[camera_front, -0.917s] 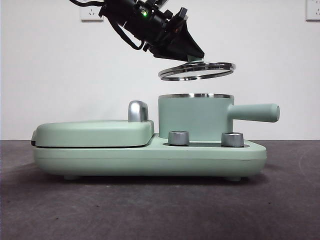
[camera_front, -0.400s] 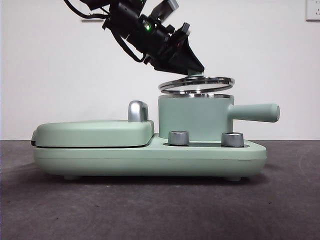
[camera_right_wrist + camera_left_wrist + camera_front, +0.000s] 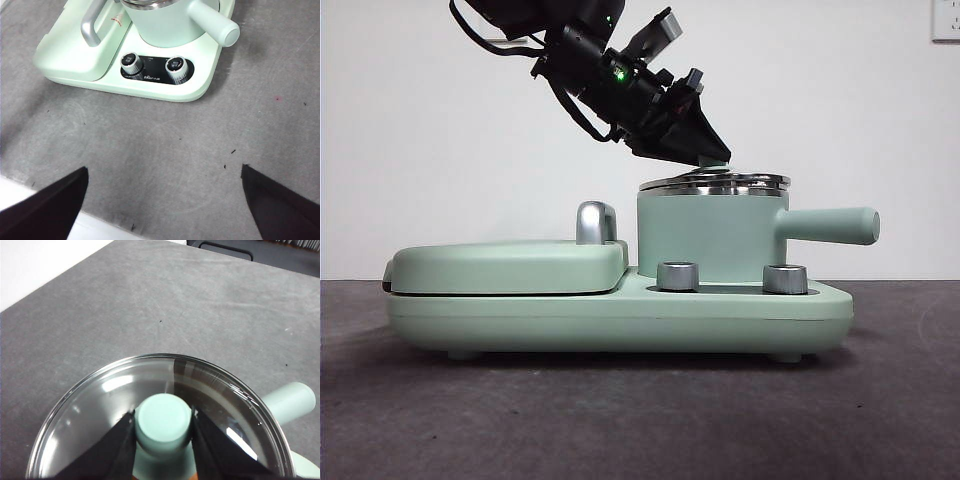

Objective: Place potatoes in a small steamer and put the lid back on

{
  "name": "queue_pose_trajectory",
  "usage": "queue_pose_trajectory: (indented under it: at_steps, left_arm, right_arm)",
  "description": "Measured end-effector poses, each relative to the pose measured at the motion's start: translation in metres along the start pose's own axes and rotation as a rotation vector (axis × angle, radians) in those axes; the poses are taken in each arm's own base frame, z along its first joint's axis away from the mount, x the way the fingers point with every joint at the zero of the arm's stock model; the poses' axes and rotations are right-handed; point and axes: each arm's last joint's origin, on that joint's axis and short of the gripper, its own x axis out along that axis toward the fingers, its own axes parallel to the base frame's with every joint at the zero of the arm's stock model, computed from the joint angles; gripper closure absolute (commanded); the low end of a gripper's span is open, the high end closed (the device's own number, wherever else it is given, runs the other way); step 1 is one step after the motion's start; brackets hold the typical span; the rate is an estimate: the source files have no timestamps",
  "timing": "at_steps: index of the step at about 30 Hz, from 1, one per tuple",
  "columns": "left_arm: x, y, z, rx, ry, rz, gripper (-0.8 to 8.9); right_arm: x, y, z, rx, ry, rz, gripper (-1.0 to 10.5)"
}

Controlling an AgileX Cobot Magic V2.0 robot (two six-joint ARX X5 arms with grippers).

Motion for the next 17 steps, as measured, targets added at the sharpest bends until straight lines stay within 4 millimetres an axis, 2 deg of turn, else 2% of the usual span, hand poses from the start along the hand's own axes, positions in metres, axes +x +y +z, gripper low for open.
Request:
queue_pose_trajectory:
  at_steps: [12,14,17]
  left_arm:
    - [0.0009,-0.0010,-0.0001,0.040,0.011,0.020,8.06]
    - [0.0009,-0.0010,-0.0001,0.042,0.011,0.021,7.50]
    - [0.0009,-0.0010,-0.0001,0.044,0.011,0.021,5.92]
  right_arm:
    - [0.0000,0.0000,0.0000,0.000,0.000,0.000,4.7]
    - [0.0000,0.0000,0.0000,0.000,0.000,0.000,4.7]
    - [0.0000,0.0000,0.0000,0.000,0.000,0.000,4.7]
